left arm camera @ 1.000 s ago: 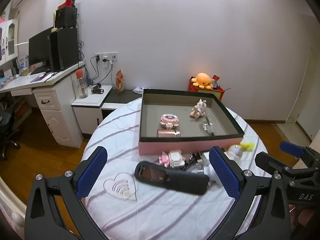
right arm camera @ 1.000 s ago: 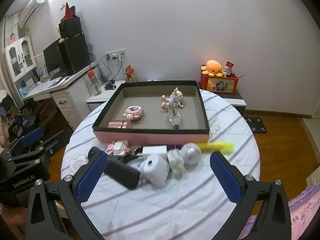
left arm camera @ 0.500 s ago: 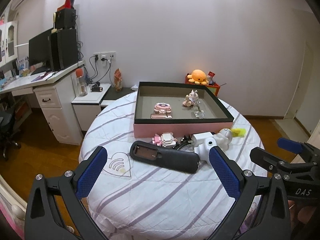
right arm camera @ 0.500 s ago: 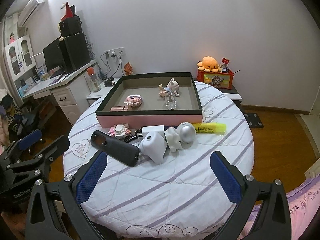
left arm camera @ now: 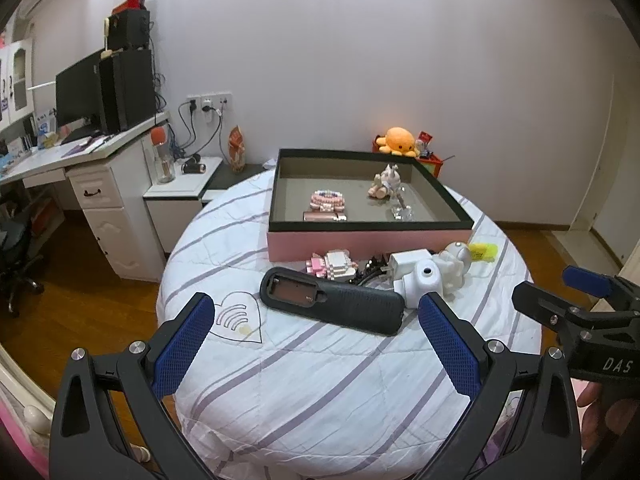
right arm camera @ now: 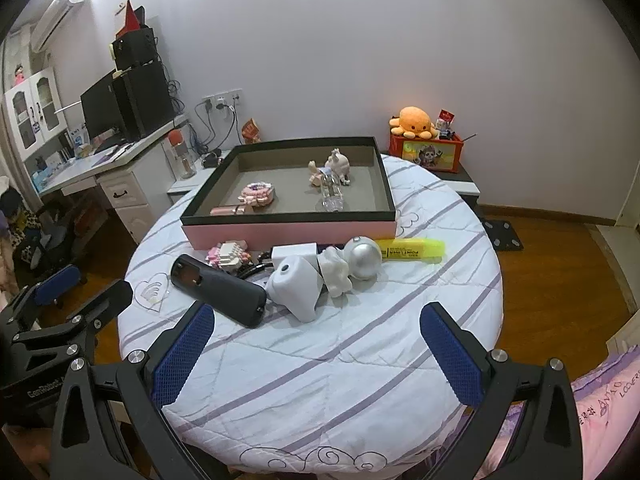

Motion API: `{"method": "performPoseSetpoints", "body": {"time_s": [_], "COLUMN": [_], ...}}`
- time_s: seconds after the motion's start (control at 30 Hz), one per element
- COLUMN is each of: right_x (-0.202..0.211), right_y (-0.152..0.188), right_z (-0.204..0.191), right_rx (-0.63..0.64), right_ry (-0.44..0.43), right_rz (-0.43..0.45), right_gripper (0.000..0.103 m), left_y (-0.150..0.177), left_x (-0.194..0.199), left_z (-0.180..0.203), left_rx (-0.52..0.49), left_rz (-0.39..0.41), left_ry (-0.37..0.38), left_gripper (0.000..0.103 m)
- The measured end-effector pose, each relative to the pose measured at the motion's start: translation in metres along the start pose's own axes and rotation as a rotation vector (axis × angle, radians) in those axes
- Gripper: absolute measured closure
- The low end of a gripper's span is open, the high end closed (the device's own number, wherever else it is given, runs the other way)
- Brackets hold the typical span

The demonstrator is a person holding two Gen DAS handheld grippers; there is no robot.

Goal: Organize rigid objects
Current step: 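Withdraw both grippers from the box toward the remaining items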

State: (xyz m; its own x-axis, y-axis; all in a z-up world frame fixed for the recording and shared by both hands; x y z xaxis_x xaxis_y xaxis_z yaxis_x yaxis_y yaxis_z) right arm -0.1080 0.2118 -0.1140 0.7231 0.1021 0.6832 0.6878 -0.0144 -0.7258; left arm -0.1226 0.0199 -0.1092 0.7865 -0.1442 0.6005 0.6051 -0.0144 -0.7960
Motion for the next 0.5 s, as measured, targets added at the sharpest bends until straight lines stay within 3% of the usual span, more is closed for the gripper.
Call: {"method": "performPoseSetpoints", "body": {"time_s": [0.5], "right_x": [-0.05], "right_y": [0.006], "right_z": [0.008], "right_rx": [-0.034], "right_ry": [-0.002], "right_rz": [-0.077], "right_gripper": [0.0], "left_y": [0.008], "left_x": [-0.038], "left_z": [-0.004], "left_rx": [0.004], "left_rz": [-0.062], "left_ry": [0.011], "left_gripper": [0.0]}}
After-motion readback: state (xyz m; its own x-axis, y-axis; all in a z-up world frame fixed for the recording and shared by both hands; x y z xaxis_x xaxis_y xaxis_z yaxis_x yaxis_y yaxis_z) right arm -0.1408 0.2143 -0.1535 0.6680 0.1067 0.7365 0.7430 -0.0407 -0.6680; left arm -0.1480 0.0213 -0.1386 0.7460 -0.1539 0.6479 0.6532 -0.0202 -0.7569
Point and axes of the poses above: each gripper's, at about its wrist camera, not at the fingertips, and x roughly against the way its jaws point, z to its right, y to its underside, the point moved 6 cm from there along -x, roughly the way its jaws point, and after that the axes turned 1 degree about x, right-handed, at the moved point
